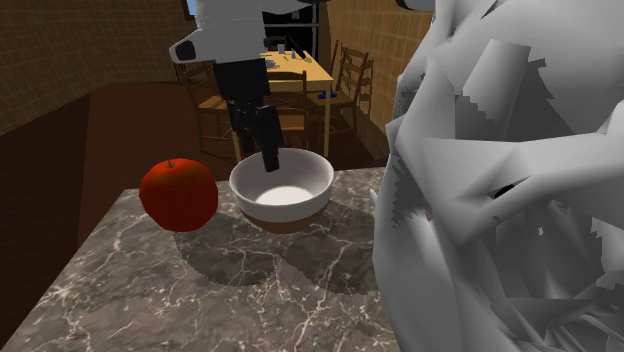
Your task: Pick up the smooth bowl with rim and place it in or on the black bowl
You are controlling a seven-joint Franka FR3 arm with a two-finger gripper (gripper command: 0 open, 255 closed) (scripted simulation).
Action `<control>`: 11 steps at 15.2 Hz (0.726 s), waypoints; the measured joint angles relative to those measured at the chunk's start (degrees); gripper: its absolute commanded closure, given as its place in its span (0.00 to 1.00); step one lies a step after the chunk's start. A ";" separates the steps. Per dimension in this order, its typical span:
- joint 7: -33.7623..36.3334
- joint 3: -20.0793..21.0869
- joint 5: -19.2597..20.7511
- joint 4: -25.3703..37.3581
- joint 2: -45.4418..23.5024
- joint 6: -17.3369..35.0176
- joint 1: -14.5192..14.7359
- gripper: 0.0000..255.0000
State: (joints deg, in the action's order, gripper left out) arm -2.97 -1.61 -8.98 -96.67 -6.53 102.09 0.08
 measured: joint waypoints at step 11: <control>-0.07 0.10 -0.06 -1.74 -0.13 1.91 0.13 1.00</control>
State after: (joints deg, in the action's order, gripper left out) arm -3.03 -1.51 -9.05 -98.41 -6.66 104.00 0.22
